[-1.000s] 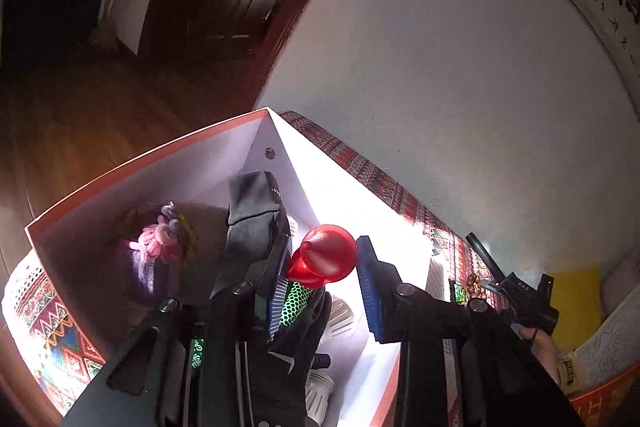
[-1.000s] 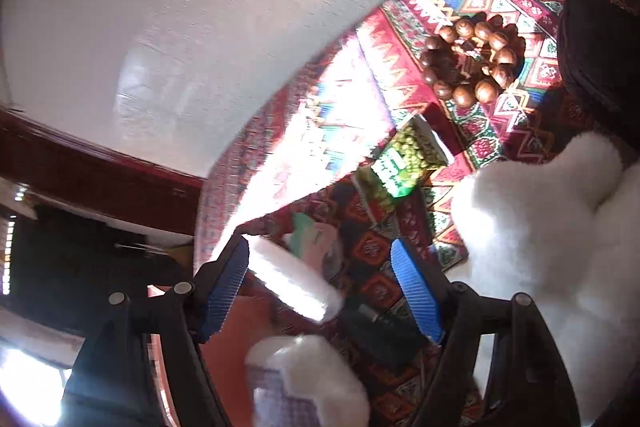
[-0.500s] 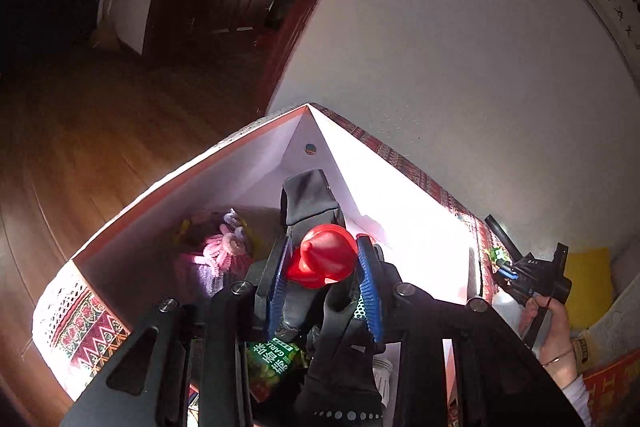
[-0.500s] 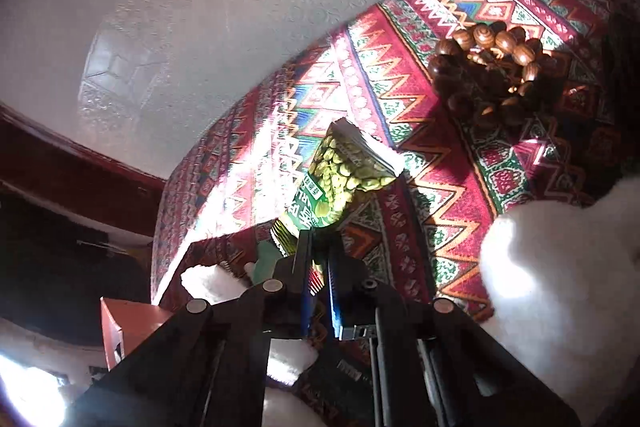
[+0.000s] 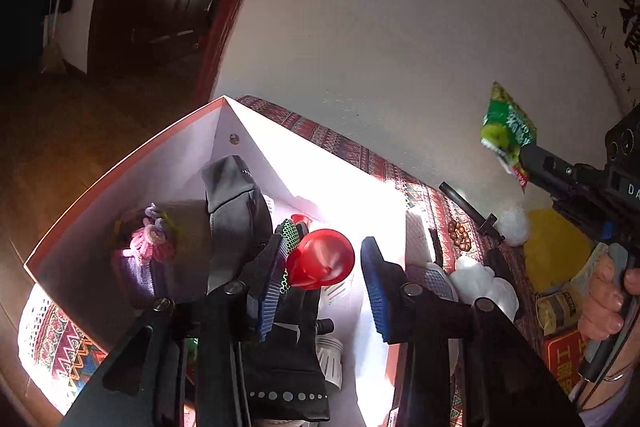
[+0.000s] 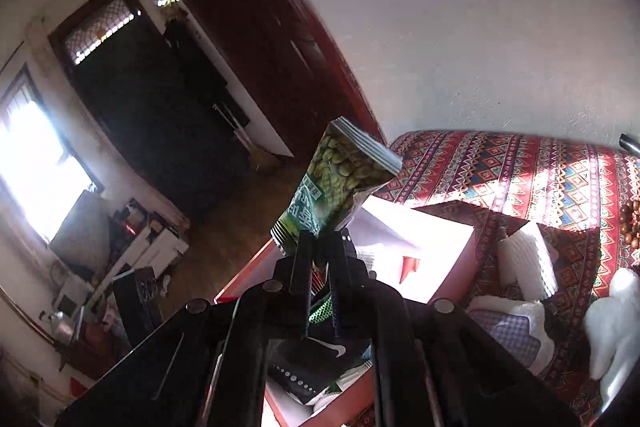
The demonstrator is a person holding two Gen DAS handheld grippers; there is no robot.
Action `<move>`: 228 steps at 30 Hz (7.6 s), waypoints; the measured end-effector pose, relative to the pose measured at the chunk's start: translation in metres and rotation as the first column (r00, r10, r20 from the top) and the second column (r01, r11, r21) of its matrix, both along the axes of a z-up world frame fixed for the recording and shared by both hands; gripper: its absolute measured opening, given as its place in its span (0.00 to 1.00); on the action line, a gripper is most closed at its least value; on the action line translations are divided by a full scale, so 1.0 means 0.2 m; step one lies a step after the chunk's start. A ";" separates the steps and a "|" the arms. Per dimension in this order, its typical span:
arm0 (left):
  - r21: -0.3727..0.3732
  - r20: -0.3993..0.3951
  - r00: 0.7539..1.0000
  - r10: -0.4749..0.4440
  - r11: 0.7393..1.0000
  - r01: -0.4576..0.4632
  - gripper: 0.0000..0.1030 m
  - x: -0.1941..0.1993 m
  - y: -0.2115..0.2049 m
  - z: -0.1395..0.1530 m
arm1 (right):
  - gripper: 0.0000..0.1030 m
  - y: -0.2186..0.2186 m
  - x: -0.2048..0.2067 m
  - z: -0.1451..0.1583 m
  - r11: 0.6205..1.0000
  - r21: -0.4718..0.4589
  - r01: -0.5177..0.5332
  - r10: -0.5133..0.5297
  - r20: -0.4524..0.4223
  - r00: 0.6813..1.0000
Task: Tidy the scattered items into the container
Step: 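Carry the red cone over the box and open the left tool, then grasp the white foam net sleeve with the right tool, then grasp the white bottle with the left tool while the right tool lifts the foam sleeve, then drop the white bottle into the box with the left tool while the right tool drops the sleeve in, then grasp the green pouch on the bedspread with the left tool, then drop the green pouch into the box with the left tool while the right tool carries a black packet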
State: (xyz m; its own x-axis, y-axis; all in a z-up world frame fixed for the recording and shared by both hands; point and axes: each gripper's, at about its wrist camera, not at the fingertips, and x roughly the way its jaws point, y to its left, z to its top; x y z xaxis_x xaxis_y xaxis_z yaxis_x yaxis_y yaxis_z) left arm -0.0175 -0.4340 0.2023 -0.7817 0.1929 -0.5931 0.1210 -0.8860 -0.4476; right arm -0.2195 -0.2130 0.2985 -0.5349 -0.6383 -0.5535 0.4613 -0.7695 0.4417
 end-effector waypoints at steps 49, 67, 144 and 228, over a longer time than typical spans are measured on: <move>-0.086 0.072 0.996 0.054 0.995 -0.047 0.80 -0.12 0.04 -0.11 | 0.10 0.69 -0.75 -1.16 0.887 0.422 0.187 -0.352 0.356 0.866; -0.063 0.101 0.971 -0.215 0.973 0.222 0.80 -0.34 0.93 -0.01 | 0.10 1.29 0.46 -0.84 0.835 0.268 0.481 -0.531 0.164 0.831; -0.339 0.620 0.780 -0.085 0.868 0.363 0.90 -1.44 1.41 -0.77 | 0.80 1.67 0.51 -0.68 0.768 -0.287 0.572 -0.553 0.151 0.819; 0.134 0.035 0.971 0.237 0.962 -0.239 0.58 0.27 -0.40 -0.05 | 0.41 0.31 0.04 -0.27 0.959 0.284 0.009 0.001 -0.036 0.999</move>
